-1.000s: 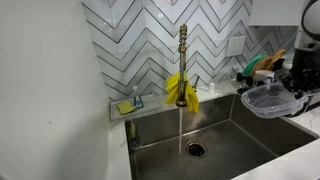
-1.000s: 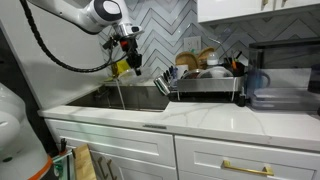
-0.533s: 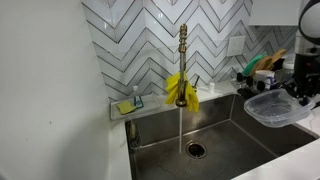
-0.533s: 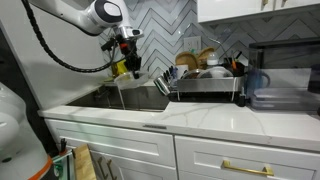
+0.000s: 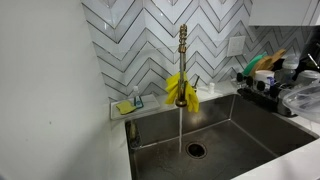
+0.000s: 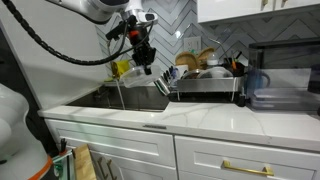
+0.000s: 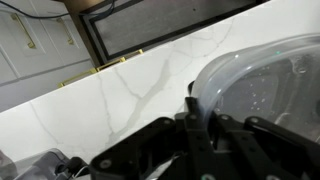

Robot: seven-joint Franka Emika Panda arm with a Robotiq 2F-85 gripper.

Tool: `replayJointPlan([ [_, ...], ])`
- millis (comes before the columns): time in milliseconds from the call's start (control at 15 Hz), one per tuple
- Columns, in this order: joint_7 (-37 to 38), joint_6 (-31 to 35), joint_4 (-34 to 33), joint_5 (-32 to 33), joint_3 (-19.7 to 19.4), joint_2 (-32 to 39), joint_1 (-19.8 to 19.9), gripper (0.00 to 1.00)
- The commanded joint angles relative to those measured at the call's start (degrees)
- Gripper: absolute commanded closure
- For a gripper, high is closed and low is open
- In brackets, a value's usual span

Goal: Turn the faucet on then rinse the container under it then close the the faucet

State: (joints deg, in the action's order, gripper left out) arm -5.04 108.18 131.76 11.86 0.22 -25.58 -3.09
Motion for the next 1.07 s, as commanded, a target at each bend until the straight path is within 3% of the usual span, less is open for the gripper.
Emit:
replayJointPlan([
  [0, -7.53, 5.24, 5.27, -1.52, -4.66, -4.28, 1.42, 0.99],
  [200, -11.43, 9.47, 8.23, -2.54, -8.29, -4.84, 2.77, 0.99],
  [333, -10.02, 7.72, 5.70, -1.51, -7.15, -2.84, 3.33, 0.95],
  [667, -11.31, 9.17, 7.11, -1.15, -8.03, -1.83, 4.11, 0.99],
  [1000, -18.37, 16.73, 8.47, -2.91, -13.77, 3.56, 5.81, 0.99],
])
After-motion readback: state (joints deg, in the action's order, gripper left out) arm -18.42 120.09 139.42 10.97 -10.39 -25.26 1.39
